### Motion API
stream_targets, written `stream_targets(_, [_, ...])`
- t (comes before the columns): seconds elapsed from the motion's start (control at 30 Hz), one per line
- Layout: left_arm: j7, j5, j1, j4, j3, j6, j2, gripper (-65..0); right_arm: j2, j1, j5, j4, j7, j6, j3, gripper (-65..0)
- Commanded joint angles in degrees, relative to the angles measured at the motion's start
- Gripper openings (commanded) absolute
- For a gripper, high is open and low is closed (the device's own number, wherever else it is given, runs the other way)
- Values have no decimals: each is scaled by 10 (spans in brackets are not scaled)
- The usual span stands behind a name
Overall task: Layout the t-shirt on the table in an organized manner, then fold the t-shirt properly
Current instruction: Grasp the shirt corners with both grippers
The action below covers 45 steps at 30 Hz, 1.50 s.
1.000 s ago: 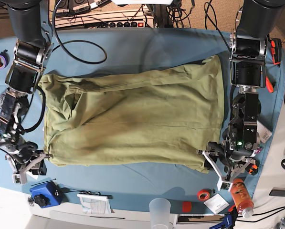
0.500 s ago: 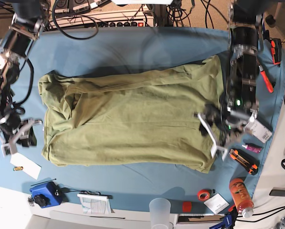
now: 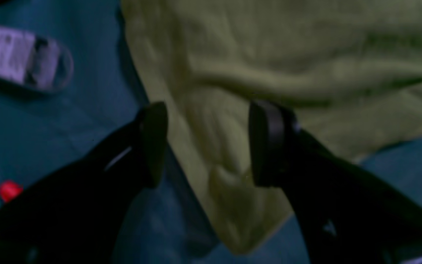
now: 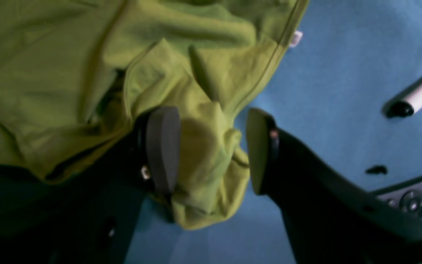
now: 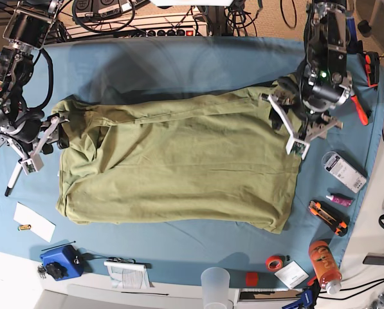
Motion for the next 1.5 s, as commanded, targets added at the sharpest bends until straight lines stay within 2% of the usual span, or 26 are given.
stream_targets(0.0, [-11,1,-1,10,-2,-2,-3,-314,11,10,-8,8,16,1,-4,-357])
stream_targets(0.13, [-13,-4,11,10,-2,-2,-3,-314,11,9,-58,2,24,-8,-47,-357])
stream_targets(0.27, [-9,-3,24,10,-2,-3,-3,-314,11,1,-88,-7,24,-43,-79,-357])
stream_targets(0.33, [-9,-4,30,10,-2,-12,-3,-314,11,-5,-76,-7,32,-62,-74,-358])
stream_targets(0.5, [-10,-3,33,10,-2,-15,-3,-314,8,-20,10,-7,32,-63,11,-358])
stream_targets(0.6, [-16,-4,34,10,-2,-15,-3,-314,6,-33,47,-7,16,-53,73,-358])
stream_targets(0.8, [-19,-4,34,10,-2,-15,-3,-314,-14,-94,141,-7,-29,-4,160,-358])
stream_targets(0.97, [-16,-4,34,10,-2,-15,-3,-313,-47,-137,144,-7,-27,-2,210,-358])
stream_targets(1.03, [-13,-4,34,10,-2,-15,-3,-313,-65,-146,142,-7,-27,9,230,-358])
stream_targets(1.2, [-14,-4,34,10,-2,-15,-3,-313,-90,-149,122,-7,10,18,235,-358])
stream_targets(1.33, [-16,-4,34,10,-2,-15,-3,-313,-90,-136,119,-7,22,18,220,-358])
stream_targets(1.47, [-18,-4,34,10,-2,-15,-3,-313,-80,-90,135,-7,18,18,219,-358])
